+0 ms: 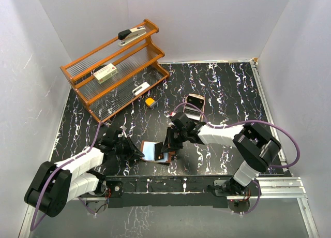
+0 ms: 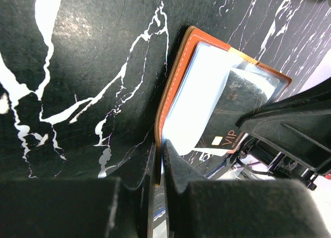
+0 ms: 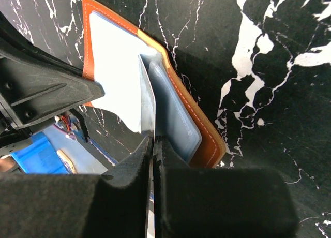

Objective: Put the credit cards into the card holder
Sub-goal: Insert the credit card into the card holder.

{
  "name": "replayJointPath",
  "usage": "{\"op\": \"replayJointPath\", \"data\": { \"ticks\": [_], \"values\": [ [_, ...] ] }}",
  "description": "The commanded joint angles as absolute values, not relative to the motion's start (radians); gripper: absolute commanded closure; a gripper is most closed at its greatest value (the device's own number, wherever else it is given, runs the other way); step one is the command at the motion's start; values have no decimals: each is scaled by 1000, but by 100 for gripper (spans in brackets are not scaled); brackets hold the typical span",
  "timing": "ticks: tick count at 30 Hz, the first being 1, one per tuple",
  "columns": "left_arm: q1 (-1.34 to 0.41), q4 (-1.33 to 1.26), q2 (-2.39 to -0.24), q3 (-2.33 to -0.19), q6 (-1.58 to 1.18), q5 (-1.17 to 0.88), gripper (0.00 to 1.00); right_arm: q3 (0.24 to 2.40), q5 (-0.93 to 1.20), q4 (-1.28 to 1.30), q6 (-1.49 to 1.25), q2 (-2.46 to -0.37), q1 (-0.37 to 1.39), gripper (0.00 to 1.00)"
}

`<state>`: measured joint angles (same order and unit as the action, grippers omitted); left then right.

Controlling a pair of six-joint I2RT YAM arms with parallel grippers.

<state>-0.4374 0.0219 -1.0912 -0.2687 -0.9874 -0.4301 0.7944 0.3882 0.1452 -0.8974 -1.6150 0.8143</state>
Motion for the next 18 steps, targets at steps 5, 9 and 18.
{"op": "replayJointPath", "data": {
  "ticks": [5,9,18],
  "values": [
    [-449,14,-1080,-242,-998,-507,99,811,364,114,-896,-1648,801,100],
    [-452,11,-1070,-241,-1003,-506,99,813,366,117,-897,-1644,794,100],
    [-454,-4,-1078,-223,-1008,-509,99,830,392,106,-919,-1654,780,100]
  ]
}}
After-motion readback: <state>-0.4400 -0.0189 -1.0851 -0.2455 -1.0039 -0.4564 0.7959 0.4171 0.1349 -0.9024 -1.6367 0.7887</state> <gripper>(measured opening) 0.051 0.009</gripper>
